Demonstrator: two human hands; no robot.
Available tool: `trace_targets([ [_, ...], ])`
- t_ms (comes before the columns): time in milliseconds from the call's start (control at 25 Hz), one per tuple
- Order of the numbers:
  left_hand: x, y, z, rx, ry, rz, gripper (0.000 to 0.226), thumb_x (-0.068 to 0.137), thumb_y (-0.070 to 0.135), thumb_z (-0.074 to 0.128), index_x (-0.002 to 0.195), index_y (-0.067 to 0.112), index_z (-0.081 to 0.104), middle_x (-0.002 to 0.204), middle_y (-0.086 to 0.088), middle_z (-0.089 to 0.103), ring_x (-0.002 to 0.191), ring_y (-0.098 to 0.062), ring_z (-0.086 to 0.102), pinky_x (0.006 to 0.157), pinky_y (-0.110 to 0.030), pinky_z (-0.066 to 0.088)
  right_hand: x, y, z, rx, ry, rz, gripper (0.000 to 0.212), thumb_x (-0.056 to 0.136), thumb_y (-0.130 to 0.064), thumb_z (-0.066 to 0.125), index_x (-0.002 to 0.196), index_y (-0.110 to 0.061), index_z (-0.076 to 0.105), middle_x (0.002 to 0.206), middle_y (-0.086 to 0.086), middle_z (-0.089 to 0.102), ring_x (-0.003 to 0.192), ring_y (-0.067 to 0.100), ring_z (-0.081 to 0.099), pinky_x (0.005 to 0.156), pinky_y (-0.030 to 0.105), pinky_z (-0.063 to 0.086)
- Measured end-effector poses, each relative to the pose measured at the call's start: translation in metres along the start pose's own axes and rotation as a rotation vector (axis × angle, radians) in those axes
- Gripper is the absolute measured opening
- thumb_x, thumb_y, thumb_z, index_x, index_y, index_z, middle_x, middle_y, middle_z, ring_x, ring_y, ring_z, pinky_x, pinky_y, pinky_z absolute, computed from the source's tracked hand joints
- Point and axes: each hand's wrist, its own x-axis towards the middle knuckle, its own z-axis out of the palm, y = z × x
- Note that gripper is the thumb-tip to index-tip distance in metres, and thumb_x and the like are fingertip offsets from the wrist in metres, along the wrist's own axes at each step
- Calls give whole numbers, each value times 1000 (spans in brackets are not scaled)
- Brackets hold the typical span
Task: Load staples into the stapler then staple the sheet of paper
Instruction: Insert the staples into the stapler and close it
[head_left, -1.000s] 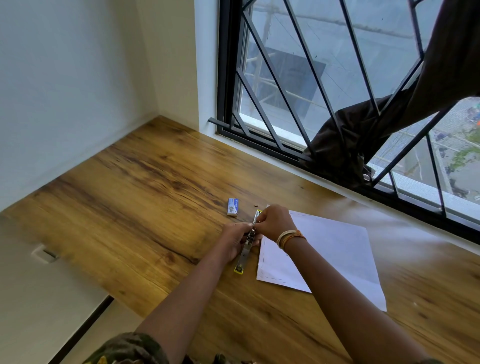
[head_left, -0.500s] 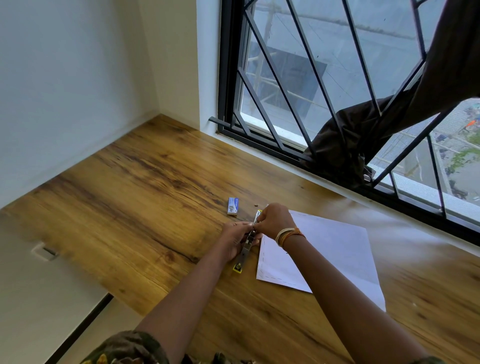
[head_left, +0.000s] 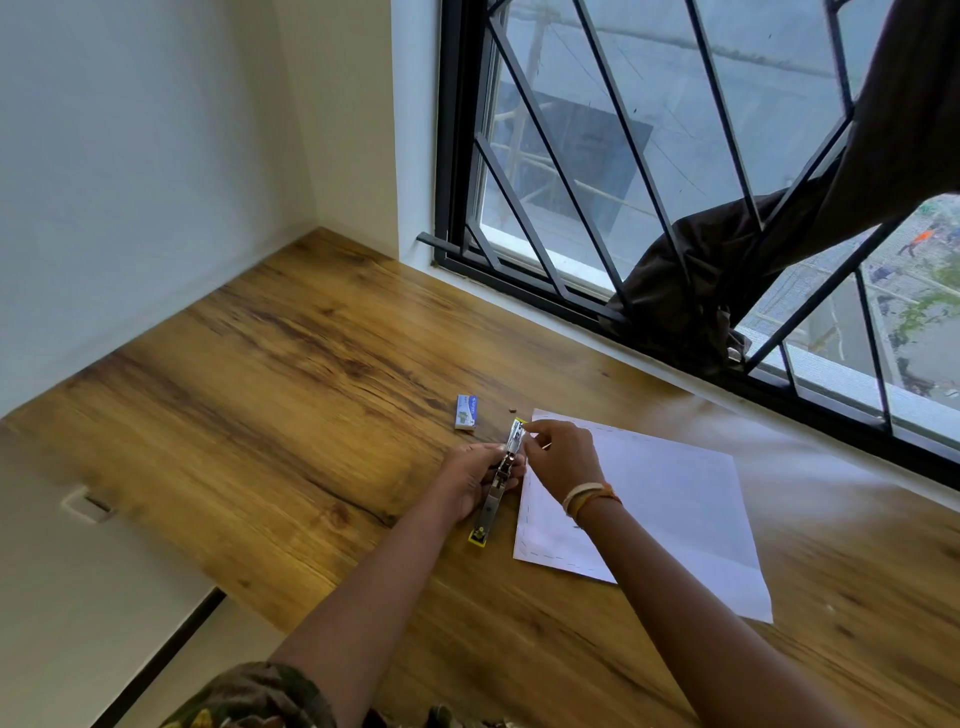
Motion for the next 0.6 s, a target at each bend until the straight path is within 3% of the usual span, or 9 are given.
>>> trace_targets([
  [120, 1, 1, 1, 3, 7, -12, 17, 97, 7, 50, 102, -4, 63, 82, -13, 71, 68, -18, 69, 60, -27, 57, -11, 14, -1, -215, 71, -225, 28, 87, 0, 55, 103, -16, 73, 96, 12, 66, 79, 28, 63, 64, 39, 56],
  [280, 0, 0, 1, 1, 22, -18, 15, 97, 7, 51, 96, -2, 63, 81, -16, 70, 68, -20, 69, 60, -27, 58, -15, 30, -4, -449, 107, -489, 40, 77, 5, 66, 101, -26, 73, 111, 17, 64, 91, 31, 63, 75, 39, 55],
  [480, 1, -1, 0, -7, 32, -6, 16, 95, 8, 53, 102, -4, 61, 87, -21, 69, 74, -24, 69, 70, -32, 58, -7, 34, -5, -537, 109, -644, 46, 72, 1, 72, 104, -32, 68, 116, 14, 61, 98, 30, 61, 84, 43, 53],
  [600, 0, -1, 0, -1, 22, 1, 18, 96, 8, 53, 105, -5, 61, 87, -19, 70, 73, -23, 69, 66, -30, 58, -4, 34, -4, -573, 94, -652, 48, 70, 1, 72, 107, -30, 66, 118, 16, 60, 103, 32, 61, 87, 48, 53],
])
